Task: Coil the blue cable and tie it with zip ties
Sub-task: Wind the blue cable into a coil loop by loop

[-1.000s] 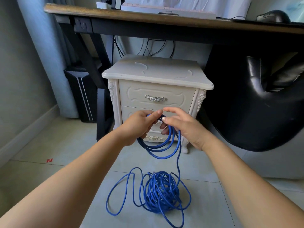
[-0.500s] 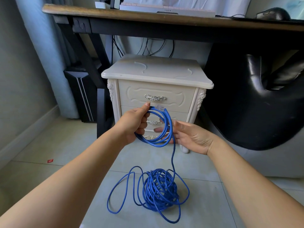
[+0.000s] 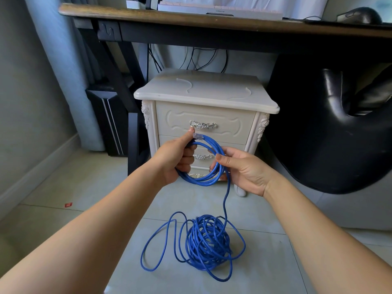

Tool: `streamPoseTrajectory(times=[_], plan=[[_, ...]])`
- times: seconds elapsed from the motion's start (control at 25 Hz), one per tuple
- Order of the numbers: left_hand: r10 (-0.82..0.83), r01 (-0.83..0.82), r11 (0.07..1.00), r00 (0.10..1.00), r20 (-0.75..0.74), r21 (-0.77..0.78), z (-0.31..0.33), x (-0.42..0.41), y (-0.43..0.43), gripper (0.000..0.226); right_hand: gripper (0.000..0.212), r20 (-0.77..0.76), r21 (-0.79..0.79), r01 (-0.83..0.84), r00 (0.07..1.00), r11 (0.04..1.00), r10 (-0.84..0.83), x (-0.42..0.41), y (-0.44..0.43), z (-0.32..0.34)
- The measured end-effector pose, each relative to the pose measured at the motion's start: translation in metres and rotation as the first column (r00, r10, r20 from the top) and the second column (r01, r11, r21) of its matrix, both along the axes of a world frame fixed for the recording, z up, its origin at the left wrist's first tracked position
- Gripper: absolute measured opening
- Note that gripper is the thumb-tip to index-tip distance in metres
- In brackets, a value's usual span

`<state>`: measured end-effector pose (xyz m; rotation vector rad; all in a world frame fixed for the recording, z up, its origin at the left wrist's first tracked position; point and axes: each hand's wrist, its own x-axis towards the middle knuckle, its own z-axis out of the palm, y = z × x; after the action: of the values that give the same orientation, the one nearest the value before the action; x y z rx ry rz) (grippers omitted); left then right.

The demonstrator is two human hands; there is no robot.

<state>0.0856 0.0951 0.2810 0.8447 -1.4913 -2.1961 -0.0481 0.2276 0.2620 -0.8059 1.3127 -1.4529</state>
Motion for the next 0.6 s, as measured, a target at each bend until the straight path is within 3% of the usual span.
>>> streamPoseTrajectory(times=[0.12,0.28,0.4,0.48,0.6], plan=[[-0.025,0.025,0.999,1.000,0.000,0.041,0.003,0.003,0.002,0.048,0.037,0.002,0.002,0.033,0.999,0.999,-0.033,0.005,-0.001,0.003],[-0.075,0.075,0.997,0.997,-0.005,-0.033,0.000,0.004,0.001,0.037,0.022,-0.021,0.024,0.079,0.997,0.997,-0.078,0.008,-0.005,0.003],[-0.128,0.125,0.986,0.992,-0.019,-0.106,-0.006,0.006,0.001,0.030,0.009,-0.226,0.053,0.175,0.961,0.983,-0.159,0.012,-0.009,0.000],[-0.187,0.180,0.975,0.982,-0.041,-0.129,-0.006,0.007,0.001,0.025,0.018,-0.400,0.038,0.258,0.889,0.965,-0.222,0.014,-0.010,-0.001],[-0.287,0.279,0.947,0.957,-0.029,-0.160,-0.002,0.009,0.000,0.021,0.016,-0.471,-0.015,0.303,0.838,0.953,-0.274,0.016,-0.008,0.003]])
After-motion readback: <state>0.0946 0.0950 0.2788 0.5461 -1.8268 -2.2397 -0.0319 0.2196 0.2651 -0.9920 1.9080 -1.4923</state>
